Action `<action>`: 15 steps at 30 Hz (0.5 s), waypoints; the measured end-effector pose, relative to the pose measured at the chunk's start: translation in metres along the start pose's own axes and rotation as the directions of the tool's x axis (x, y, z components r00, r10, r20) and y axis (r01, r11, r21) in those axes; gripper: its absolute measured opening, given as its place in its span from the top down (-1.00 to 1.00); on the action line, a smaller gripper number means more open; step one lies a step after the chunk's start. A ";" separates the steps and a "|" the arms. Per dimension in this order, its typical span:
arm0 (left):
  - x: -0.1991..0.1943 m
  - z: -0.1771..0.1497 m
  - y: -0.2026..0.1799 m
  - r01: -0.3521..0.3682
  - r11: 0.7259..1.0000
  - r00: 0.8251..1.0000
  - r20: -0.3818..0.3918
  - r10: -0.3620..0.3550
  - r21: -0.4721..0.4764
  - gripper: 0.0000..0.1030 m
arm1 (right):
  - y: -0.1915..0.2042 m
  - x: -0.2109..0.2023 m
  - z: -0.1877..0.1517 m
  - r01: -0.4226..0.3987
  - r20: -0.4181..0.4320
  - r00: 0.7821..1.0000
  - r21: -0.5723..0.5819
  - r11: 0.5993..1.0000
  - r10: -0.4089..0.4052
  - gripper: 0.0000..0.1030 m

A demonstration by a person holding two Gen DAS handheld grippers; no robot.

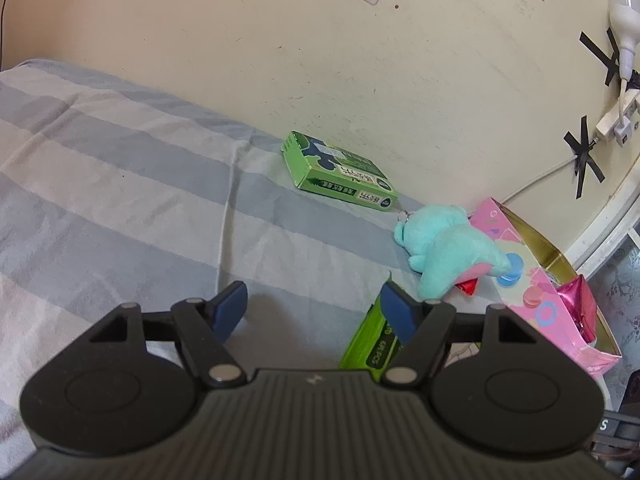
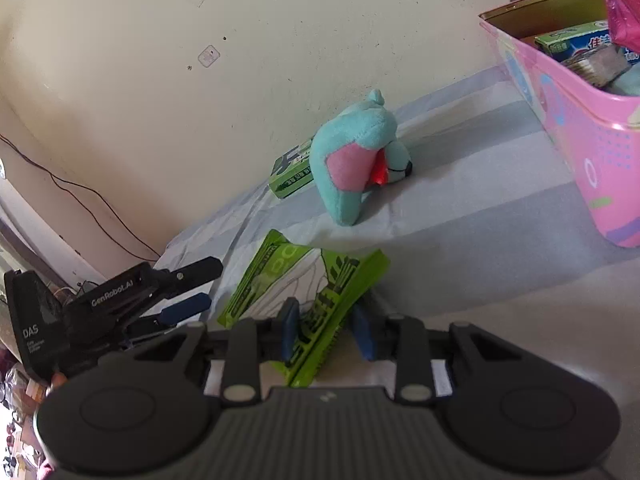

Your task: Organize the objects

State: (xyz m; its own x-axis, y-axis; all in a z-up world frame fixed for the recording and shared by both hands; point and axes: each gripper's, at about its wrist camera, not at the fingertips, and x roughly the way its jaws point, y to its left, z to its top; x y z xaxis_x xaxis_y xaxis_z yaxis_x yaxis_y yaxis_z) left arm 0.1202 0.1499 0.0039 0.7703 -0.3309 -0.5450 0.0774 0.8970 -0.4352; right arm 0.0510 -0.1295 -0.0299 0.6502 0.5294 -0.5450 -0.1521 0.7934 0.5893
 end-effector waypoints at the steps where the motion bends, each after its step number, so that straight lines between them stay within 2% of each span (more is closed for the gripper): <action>1: 0.000 0.000 0.000 0.008 1.000 1.000 -0.004 -0.008 0.001 -0.46 | -0.002 -0.005 -0.002 0.000 -0.002 1.000 -0.007 1.000 0.000 0.46; 5: 0.003 -0.004 -0.006 0.060 0.998 0.998 -0.033 -0.059 0.023 -0.46 | -0.014 -0.037 -0.015 0.015 0.004 1.000 -0.038 0.999 -0.015 0.46; 10: 0.006 -0.013 -0.023 0.118 0.987 0.992 -0.067 -0.111 0.109 -0.46 | -0.034 -0.086 -0.031 0.056 0.046 0.997 -0.033 0.998 -0.055 0.46; 15: 0.010 -0.024 -0.037 0.233 0.960 0.967 -0.142 -0.212 0.152 -0.46 | -0.050 -0.126 -0.040 0.139 0.095 0.986 -0.031 0.990 -0.136 0.46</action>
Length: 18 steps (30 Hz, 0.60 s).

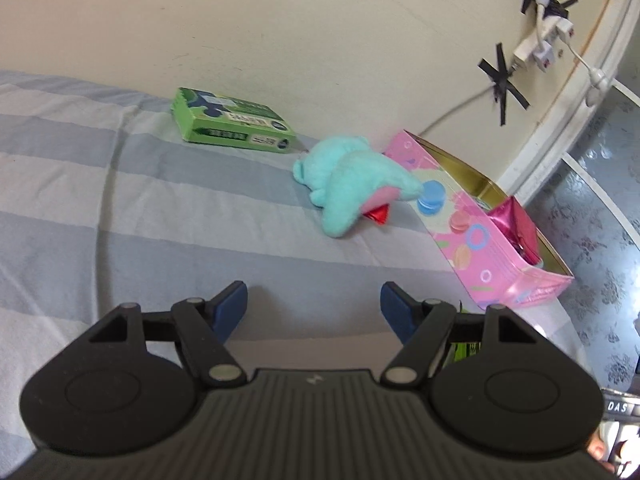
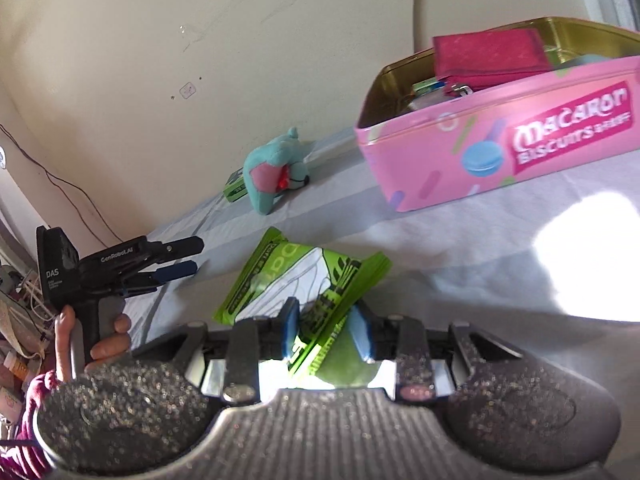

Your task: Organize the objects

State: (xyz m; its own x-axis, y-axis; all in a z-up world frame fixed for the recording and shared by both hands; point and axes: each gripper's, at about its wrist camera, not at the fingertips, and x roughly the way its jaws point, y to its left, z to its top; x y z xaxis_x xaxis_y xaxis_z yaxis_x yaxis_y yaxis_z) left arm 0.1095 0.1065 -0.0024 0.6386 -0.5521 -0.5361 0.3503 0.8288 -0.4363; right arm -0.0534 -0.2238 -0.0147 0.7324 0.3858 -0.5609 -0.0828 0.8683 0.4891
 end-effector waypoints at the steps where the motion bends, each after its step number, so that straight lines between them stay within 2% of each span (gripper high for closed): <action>1: 0.001 -0.002 -0.005 0.012 1.000 1.000 -0.006 -0.012 0.017 -0.46 | -0.003 -0.006 -0.001 0.021 0.014 1.000 -0.002 1.000 -0.021 0.46; 4: 0.003 -0.007 -0.022 0.058 0.997 0.998 -0.027 -0.057 0.046 -0.46 | -0.015 -0.020 -0.003 0.074 0.056 0.996 0.013 0.997 -0.074 0.43; 7: 0.003 -0.011 -0.041 0.090 0.993 0.995 -0.037 -0.087 0.079 -0.46 | -0.027 -0.024 -0.002 0.108 0.086 0.990 0.050 0.993 -0.112 0.22; 10: 0.004 -0.015 -0.054 0.115 0.990 0.992 -0.053 -0.111 0.085 -0.46 | -0.039 -0.028 0.000 0.092 0.091 0.991 0.085 0.992 -0.100 0.16; 12: 0.005 -0.017 -0.059 0.138 0.988 0.989 -0.064 -0.134 0.069 -0.46 | -0.047 -0.029 0.000 0.068 0.089 0.993 0.110 0.992 -0.078 0.01; 18: 0.010 -0.021 -0.071 0.163 0.985 0.983 -0.095 -0.158 0.050 -0.46 | -0.054 -0.029 -0.003 0.028 0.088 0.995 0.137 0.990 -0.040 -0.01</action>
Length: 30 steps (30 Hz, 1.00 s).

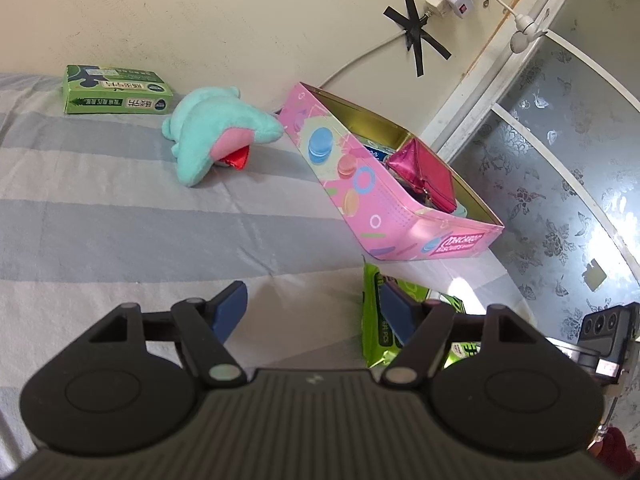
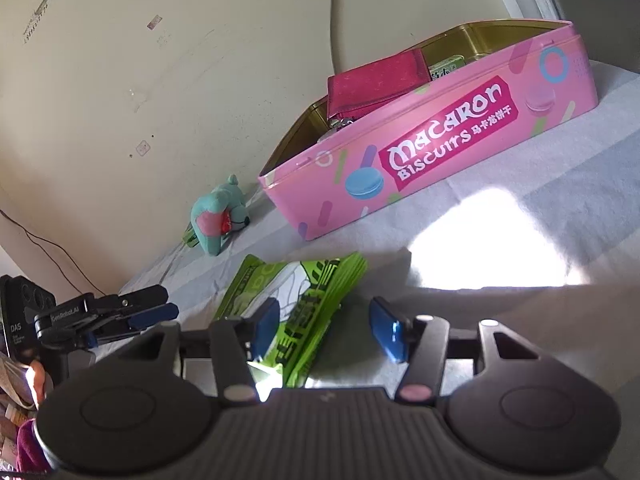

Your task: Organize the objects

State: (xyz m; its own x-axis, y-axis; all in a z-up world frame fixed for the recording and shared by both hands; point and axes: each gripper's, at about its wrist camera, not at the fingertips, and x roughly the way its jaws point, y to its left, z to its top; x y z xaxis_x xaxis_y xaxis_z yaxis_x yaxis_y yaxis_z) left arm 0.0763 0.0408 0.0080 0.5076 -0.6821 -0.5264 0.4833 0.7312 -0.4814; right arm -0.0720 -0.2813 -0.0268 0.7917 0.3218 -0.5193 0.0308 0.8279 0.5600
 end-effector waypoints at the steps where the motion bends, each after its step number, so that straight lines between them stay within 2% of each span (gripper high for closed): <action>1: 0.001 0.000 -0.001 0.002 1.000 1.000 -0.004 -0.002 0.001 -0.46 | -0.001 -0.002 0.000 -0.004 0.000 1.000 -0.002 1.000 0.004 -0.01; 5: 0.006 0.000 -0.006 0.018 1.000 0.999 -0.026 -0.018 0.000 -0.46 | -0.001 -0.004 0.000 -0.024 0.000 1.000 -0.011 1.000 0.024 -0.05; 9: 0.008 0.002 -0.012 0.015 1.000 0.999 -0.029 -0.014 0.020 -0.57 | -0.001 -0.007 0.000 -0.028 0.000 1.000 -0.032 0.999 0.028 -0.06; 15: 0.012 0.008 -0.017 0.032 0.999 0.999 -0.041 -0.030 0.043 -0.57 | 0.000 -0.007 -0.001 -0.058 -0.028 0.998 -0.062 0.996 0.057 -0.07; 24: 0.043 0.004 -0.041 0.070 0.992 0.991 -0.123 -0.056 0.109 -0.54 | 0.009 0.000 -0.005 -0.081 -0.053 0.996 -0.134 0.988 0.075 -0.10; 25: 0.048 0.001 -0.042 0.076 0.992 0.988 -0.145 -0.060 0.101 -0.47 | 0.009 0.002 -0.005 -0.090 -0.060 0.995 -0.136 0.987 0.083 -0.08; 26: 0.055 -0.003 -0.044 0.093 0.992 0.981 -0.179 -0.076 0.090 -0.34 | 0.010 0.005 -0.005 -0.102 -0.072 0.993 -0.143 0.985 0.092 0.05; 27: 0.056 -0.008 -0.049 0.097 0.989 0.983 -0.166 -0.077 0.115 -0.26 | 0.012 0.007 -0.006 -0.103 -0.077 0.993 -0.158 0.982 0.092 0.08; 28: 0.058 -0.010 -0.059 0.102 0.983 0.980 -0.186 -0.073 0.152 -0.17 | 0.015 0.008 -0.007 -0.107 -0.080 0.992 -0.177 0.978 0.094 0.16; 29: 0.058 -0.011 -0.068 0.068 0.980 0.983 -0.181 -0.034 0.186 -0.17 | 0.018 0.008 -0.006 -0.122 -0.092 0.990 -0.195 0.973 0.106 0.32; 30: 0.057 -0.009 -0.075 0.054 0.978 0.983 -0.181 -0.017 0.201 -0.17 | 0.022 0.008 -0.005 -0.122 -0.090 0.990 -0.209 0.970 0.106 0.32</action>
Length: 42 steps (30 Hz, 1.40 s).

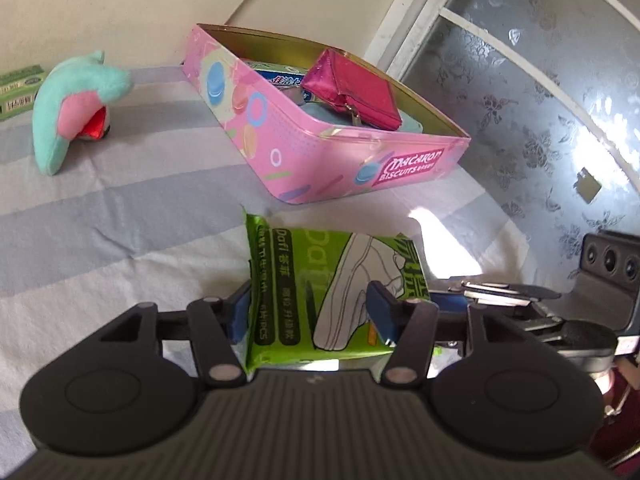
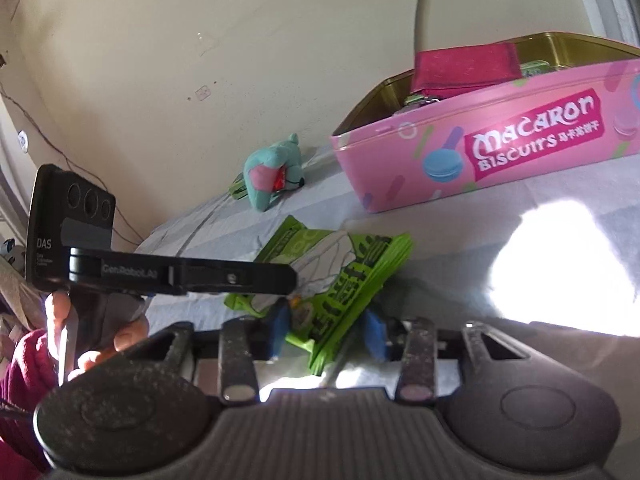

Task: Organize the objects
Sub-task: 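Carry the wipes pack into the tin and open the right gripper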

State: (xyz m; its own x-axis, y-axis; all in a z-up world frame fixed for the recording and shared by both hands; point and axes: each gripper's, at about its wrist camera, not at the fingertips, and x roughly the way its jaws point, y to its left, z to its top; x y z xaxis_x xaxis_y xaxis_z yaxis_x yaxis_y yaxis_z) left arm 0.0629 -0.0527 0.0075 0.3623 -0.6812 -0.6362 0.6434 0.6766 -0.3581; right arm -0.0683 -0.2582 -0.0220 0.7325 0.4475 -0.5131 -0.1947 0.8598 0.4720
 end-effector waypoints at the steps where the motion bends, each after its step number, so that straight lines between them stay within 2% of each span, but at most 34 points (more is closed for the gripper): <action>1: -0.003 0.006 -0.003 0.004 1.000 1.000 0.007 -0.004 -0.005 -0.17 | 0.003 -0.002 0.003 0.017 0.010 1.000 -0.025 1.000 -0.017 0.33; 2: -0.007 0.013 -0.004 0.017 1.000 1.000 0.021 -0.017 -0.015 -0.17 | 0.006 -0.006 0.008 0.032 0.035 0.999 -0.049 0.998 -0.030 0.35; 6: -0.019 0.055 -0.019 0.080 0.997 0.993 0.094 -0.078 -0.020 -0.17 | 0.000 -0.038 0.043 0.002 0.162 0.987 -0.056 0.998 0.007 0.39; 8: -0.012 0.076 -0.035 0.071 0.997 0.991 0.109 -0.072 0.013 -0.17 | -0.006 -0.050 0.065 0.015 0.206 0.979 -0.069 0.998 0.000 0.41; 11: 0.012 0.102 -0.053 0.049 0.997 0.994 0.095 -0.054 0.057 -0.17 | -0.015 -0.053 0.096 0.093 0.243 0.968 -0.106 0.990 -0.065 0.41; 13: 0.035 0.116 -0.056 0.035 0.998 0.998 0.048 -0.038 0.052 -0.17 | -0.028 -0.047 0.112 0.127 0.235 0.967 -0.113 0.985 -0.098 0.41; 16: 0.061 0.132 -0.055 0.036 0.999 0.999 -0.011 -0.036 0.036 -0.19 | -0.059 -0.024 0.134 0.143 0.171 0.977 -0.059 0.988 -0.131 0.41; 20: 0.091 0.152 -0.057 -0.022 0.998 0.999 -0.049 0.025 0.062 -0.17 | -0.098 0.001 0.149 0.119 0.124 0.985 0.028 0.993 -0.121 0.41; 23: 0.120 0.163 -0.055 -0.055 0.997 0.995 -0.081 0.060 0.063 -0.18 | -0.112 0.016 0.157 0.175 0.104 0.979 0.021 0.984 -0.176 0.42; 26: 0.144 0.181 -0.057 -0.120 0.991 0.989 -0.083 0.124 0.051 -0.19 | -0.120 0.030 0.166 0.283 0.118 0.952 -0.001 0.959 -0.281 0.40; 29: 0.156 0.195 -0.060 -0.193 0.981 0.981 -0.031 0.194 0.028 -0.31 | -0.128 0.037 0.178 0.404 0.173 0.901 0.003 0.915 -0.398 0.31; 30: 0.156 0.197 -0.060 -0.204 0.979 0.979 -0.022 0.205 0.010 -0.32 | -0.130 0.036 0.180 0.417 0.189 0.891 0.011 0.909 -0.412 0.24; 32: 0.151 0.195 -0.060 -0.174 0.985 0.985 -0.023 0.173 -0.017 -0.36 | -0.134 0.029 0.179 0.395 0.218 0.892 0.051 0.917 -0.396 0.06; 34: 0.142 0.186 -0.063 -0.129 0.992 0.991 -0.027 0.129 -0.012 -0.36 | -0.133 0.020 0.172 0.378 0.243 0.891 0.067 0.923 -0.383 0.04; 38: 0.119 0.162 -0.077 -0.116 0.993 0.993 -0.014 0.117 0.029 -0.36 | -0.127 0.005 0.157 0.345 0.270 0.892 0.107 0.932 -0.362 0.04; 42: 0.092 0.142 -0.089 -0.142 0.987 0.990 0.034 0.140 0.076 -0.36 | -0.109 -0.007 0.138 0.321 0.290 0.894 0.119 0.939 -0.343 0.03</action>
State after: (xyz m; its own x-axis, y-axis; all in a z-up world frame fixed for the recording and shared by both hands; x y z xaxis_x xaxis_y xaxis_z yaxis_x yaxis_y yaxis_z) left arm 0.1347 -0.2155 0.0774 0.4719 -0.5889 -0.6561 0.6345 0.7435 -0.2110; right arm 0.0377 -0.3894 0.0294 0.9103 0.0341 -0.4124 0.1303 0.9223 0.3639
